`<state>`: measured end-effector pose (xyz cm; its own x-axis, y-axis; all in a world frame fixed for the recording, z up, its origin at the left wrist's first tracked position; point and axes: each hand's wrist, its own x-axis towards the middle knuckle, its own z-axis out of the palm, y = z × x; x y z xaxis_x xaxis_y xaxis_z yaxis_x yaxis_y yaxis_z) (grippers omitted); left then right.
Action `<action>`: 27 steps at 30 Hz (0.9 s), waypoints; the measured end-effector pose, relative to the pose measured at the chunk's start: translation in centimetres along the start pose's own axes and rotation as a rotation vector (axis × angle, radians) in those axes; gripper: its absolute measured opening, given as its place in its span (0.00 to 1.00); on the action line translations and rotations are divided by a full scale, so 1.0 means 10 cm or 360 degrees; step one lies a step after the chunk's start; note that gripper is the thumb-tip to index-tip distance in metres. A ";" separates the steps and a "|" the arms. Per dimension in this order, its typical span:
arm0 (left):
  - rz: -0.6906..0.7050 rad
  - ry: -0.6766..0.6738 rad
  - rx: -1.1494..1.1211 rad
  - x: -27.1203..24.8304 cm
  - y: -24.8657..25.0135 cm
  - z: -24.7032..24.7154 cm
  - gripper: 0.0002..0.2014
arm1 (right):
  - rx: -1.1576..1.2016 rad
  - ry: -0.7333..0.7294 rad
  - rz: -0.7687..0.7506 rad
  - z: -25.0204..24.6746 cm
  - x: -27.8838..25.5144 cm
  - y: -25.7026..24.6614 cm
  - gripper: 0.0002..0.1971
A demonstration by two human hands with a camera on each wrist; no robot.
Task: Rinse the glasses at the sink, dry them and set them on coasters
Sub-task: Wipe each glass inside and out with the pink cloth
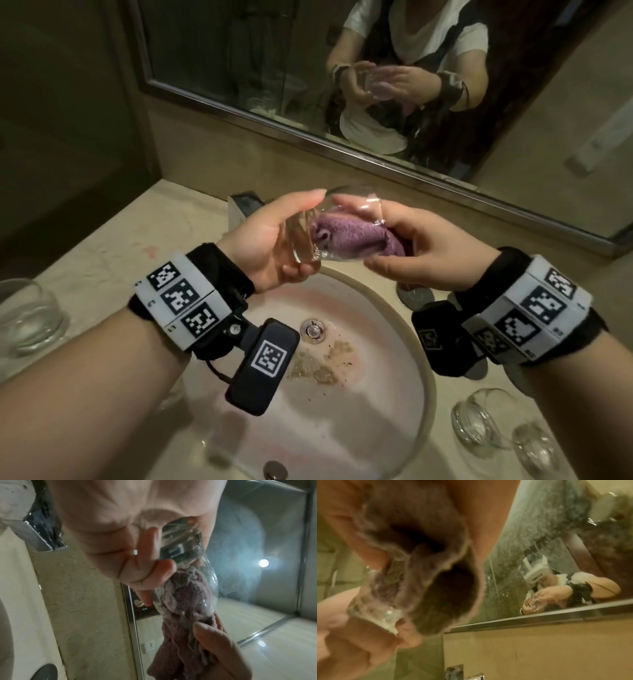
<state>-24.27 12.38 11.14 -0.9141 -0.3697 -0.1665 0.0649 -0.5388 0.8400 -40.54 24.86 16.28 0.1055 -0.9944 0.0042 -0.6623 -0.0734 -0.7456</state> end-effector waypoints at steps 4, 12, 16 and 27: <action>-0.0013 0.0035 -0.0042 -0.02 0.01 -0.01 0.24 | 0.0466 0.0324 -0.0142 -0.01 -0.03 0.00 0.25; -0.0109 -0.0111 -0.0147 -0.07 0.01 -0.01 0.30 | -0.0870 0.0235 -0.0472 0.03 -0.08 0.06 0.31; -0.0086 -0.0013 -0.0039 -0.03 0.03 0.05 0.28 | -0.1175 0.0185 -0.0436 0.03 0.00 0.12 0.31; 0.0449 0.0209 0.0826 0.00 0.03 0.11 0.20 | 0.0644 0.0199 0.0376 0.18 0.02 -0.02 0.12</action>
<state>-24.68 13.04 11.93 -0.8310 -0.5525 0.0649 0.0638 0.0213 0.9977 -39.00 24.78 15.25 -0.1192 -0.9837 -0.1347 -0.3132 0.1660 -0.9351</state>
